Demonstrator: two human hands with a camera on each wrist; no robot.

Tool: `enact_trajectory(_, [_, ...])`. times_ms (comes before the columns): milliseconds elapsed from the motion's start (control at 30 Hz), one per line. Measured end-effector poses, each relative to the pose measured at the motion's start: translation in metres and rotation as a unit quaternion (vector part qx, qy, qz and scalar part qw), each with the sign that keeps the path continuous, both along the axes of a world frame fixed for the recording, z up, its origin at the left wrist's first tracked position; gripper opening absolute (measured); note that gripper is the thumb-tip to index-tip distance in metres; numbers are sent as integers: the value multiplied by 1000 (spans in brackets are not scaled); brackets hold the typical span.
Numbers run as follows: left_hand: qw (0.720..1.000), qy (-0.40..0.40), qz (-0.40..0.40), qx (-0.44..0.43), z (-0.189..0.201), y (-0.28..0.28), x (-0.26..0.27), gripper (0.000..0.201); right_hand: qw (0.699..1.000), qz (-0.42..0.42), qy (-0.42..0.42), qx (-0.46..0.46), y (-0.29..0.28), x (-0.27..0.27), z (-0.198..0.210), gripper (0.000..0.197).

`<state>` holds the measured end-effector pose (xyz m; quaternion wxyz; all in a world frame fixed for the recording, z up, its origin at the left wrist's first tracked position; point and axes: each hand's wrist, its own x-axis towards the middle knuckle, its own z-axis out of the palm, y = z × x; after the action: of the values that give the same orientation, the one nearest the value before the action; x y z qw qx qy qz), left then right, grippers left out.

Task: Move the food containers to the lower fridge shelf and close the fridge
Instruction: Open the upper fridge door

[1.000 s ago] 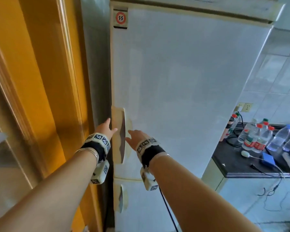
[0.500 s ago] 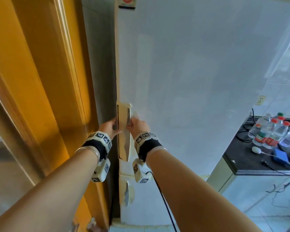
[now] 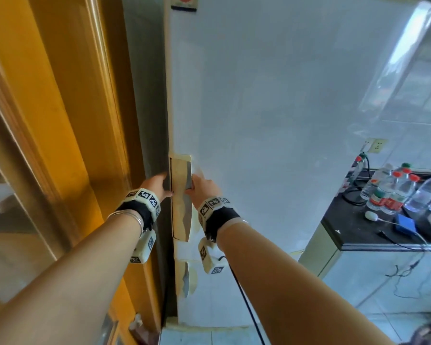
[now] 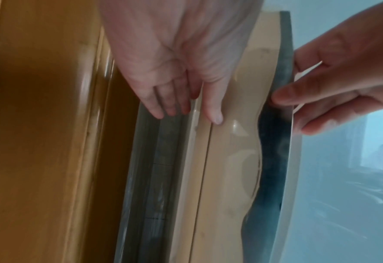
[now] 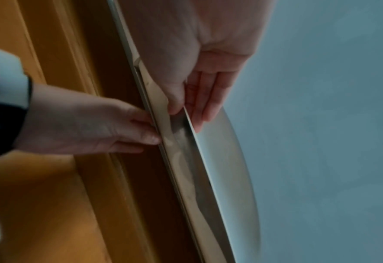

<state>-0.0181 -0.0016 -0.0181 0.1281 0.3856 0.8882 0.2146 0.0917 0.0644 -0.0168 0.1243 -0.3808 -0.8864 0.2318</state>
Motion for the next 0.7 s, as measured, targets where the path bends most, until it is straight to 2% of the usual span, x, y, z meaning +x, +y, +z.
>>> enact_trajectory(200, [998, -39, -21, 37, 5, -24, 22, 53, 999, -14, -26, 15, -26, 37, -2, 27])
enact_trajectory(400, [985, -111, 2, 135, 27, -54, 53, 53, 996, -54, 43, 62, -51, 80, 14, 30])
enact_trajectory(566, [968, -154, -15, 197, 36, -96, 84, 55, 981, -88, 86, 147, -89, 116, 32, 46])
enact_trajectory(700, [960, -165, -62, 218, 34, -131, 116, 46, 974, -97, 110, 176, -126, 136, 45, 66])
